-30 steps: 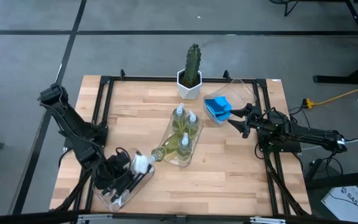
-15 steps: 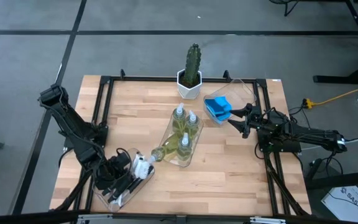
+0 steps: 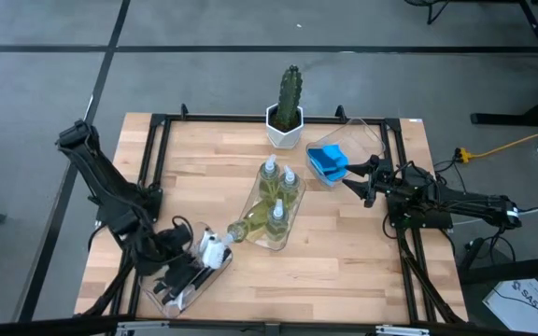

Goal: Pick & Place Kitchen Sink Supplies
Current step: Return to Home Position

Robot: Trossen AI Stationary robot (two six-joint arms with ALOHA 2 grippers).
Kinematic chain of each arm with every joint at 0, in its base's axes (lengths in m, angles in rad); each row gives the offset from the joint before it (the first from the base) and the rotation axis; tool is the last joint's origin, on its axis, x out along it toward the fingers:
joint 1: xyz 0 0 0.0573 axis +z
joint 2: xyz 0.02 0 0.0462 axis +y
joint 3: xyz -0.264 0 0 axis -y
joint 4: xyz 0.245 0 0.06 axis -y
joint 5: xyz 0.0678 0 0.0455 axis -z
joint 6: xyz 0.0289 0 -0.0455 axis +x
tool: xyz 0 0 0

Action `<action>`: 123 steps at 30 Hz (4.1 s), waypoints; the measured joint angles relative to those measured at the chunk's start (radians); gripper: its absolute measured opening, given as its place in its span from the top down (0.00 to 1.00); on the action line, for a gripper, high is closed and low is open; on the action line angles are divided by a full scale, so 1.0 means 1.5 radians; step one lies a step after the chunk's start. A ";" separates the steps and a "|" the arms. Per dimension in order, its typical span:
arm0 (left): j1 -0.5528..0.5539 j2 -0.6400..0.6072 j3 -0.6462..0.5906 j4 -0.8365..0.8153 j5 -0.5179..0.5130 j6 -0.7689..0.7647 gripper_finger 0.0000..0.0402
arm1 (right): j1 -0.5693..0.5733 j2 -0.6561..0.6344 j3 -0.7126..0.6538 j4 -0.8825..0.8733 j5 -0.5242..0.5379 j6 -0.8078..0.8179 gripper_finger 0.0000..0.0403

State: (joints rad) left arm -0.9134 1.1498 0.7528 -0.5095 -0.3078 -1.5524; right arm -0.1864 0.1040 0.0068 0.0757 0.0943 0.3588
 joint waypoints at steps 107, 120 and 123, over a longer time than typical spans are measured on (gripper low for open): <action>0.702 -0.760 -0.496 0.357 0.154 1.131 0.55 | 0.000 0.000 0.000 0.000 0.000 0.000 0.25; 0.702 -0.760 -0.496 0.357 0.154 1.131 0.56 | 0.000 0.000 0.000 0.000 0.000 0.000 0.25; 0.702 -0.760 -0.496 0.357 0.154 1.131 0.56 | 0.000 0.000 0.000 0.000 0.000 0.000 0.25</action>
State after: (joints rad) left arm 0.1402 0.0101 0.0086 0.0254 -0.0771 0.1444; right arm -0.1867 0.1041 0.0067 0.0761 0.0940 0.3588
